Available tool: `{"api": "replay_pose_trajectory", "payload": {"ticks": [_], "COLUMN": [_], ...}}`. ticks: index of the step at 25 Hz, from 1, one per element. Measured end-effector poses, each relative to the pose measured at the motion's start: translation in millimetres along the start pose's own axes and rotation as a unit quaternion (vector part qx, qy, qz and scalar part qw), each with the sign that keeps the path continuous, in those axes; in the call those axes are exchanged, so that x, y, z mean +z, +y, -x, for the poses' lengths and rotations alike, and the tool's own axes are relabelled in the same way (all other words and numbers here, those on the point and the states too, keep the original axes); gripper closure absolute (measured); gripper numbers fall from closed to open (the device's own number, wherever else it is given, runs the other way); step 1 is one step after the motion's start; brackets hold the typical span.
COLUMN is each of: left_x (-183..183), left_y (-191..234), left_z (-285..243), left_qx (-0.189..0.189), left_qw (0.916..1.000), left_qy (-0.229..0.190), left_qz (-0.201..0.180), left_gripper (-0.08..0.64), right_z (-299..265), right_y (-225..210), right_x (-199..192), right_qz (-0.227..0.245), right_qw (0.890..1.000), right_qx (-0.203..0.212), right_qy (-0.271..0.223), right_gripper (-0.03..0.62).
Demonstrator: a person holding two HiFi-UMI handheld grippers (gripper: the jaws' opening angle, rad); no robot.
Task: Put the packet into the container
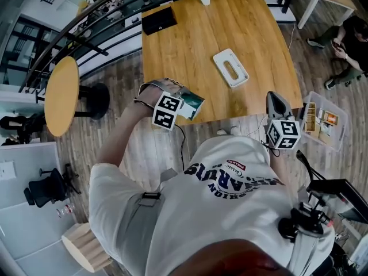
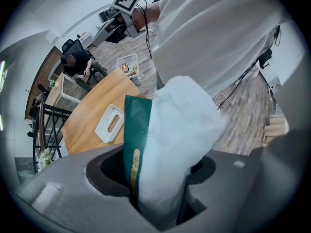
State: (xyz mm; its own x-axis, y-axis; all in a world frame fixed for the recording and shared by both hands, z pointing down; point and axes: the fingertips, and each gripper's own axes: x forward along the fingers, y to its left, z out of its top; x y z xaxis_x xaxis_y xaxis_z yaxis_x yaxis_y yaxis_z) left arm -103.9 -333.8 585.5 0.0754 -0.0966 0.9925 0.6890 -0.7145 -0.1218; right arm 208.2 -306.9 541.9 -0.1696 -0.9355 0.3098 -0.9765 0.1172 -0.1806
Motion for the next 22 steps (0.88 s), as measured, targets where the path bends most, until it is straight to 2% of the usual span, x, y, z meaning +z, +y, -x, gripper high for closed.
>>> {"api": "replay_pose_trajectory", "payload": {"ticks": [10,17,22], "left_x": [16,38,42], "left_y": [71,119,150], "left_z": [-32,-56,-66], "left_qx": [0.013,0.015,0.010], "left_qw": [0.9988,0.9959,0.9926], "left_qy": [-0.039,-0.042,-0.034], "left_qz": [-0.028,-0.079,-0.116], "left_gripper": [0.276,0.276,0.276], "right_z": [3,11,15], "right_y": [-6,-11,-14], "right_x": [1,-5,-2], "right_qz": [0.003,0.002,-0.005], "right_qw": [1.000,1.000,0.999], "right_qx": [-0.008,-0.021,-0.034], "right_qy": [0.006,0.006,0.008], "right_gripper": [0.584,0.584,0.584]}}
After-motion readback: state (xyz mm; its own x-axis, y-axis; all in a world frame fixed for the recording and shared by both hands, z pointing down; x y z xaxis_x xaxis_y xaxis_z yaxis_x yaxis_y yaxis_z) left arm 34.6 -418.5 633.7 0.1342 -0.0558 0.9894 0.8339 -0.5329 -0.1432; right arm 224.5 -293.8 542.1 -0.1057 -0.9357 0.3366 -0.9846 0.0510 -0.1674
